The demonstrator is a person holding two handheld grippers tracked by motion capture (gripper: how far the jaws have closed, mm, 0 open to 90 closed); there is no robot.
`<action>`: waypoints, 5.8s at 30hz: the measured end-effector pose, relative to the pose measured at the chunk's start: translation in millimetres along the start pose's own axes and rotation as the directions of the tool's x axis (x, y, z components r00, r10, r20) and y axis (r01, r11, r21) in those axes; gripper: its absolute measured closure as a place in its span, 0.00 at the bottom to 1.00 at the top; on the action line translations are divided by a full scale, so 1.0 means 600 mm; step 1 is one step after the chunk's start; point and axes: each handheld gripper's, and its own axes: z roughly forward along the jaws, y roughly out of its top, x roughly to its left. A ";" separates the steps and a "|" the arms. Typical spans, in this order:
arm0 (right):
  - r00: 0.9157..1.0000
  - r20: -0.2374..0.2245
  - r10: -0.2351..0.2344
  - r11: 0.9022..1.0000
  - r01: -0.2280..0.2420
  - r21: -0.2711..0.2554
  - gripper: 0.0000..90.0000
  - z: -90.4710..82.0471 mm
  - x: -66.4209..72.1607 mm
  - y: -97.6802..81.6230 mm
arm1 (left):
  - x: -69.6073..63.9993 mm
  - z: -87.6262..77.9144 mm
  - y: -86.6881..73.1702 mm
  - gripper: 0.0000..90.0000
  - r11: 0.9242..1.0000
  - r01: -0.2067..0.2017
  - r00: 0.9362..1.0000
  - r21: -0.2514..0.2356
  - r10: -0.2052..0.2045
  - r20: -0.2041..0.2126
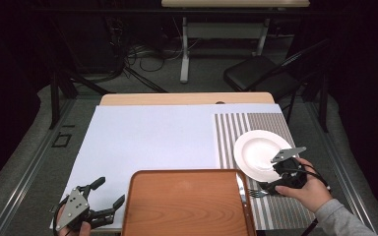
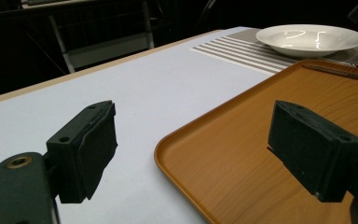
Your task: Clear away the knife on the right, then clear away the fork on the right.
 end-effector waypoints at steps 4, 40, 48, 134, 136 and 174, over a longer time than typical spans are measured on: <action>0.999 -0.009 -0.040 0.999 0.040 -0.002 0.06 -0.011 -0.005 -0.007 | 0.000 0.000 0.000 0.17 1.000 0.001 1.000 0.001 -0.001 -0.001; 0.935 0.042 -0.351 0.934 0.347 0.081 0.00 -0.030 -0.054 -0.050 | -0.001 0.001 -0.001 0.17 1.000 0.001 1.000 0.006 -0.001 -0.001; 0.896 0.064 -0.440 0.894 0.431 0.119 0.01 -0.026 -0.046 -0.045 | -0.001 0.001 0.000 0.17 1.000 0.001 1.000 0.006 -0.001 -0.003; 0.742 -0.162 -0.651 0.679 0.664 0.315 0.76 0.041 -0.019 -0.067 | -0.003 0.003 -0.002 0.17 1.000 0.004 1.000 0.018 -0.004 0.002; 0.735 -0.170 -0.657 0.669 0.671 0.319 0.77 0.042 -0.020 -0.066 | -0.003 0.003 -0.002 0.17 1.000 0.002 1.000 0.018 -0.002 0.002; 0.758 -0.166 -0.630 0.684 0.644 0.343 0.86 0.025 -0.015 -0.061 | -0.002 0.003 -0.002 0.17 1.000 0.007 1.000 0.015 -0.007 -0.005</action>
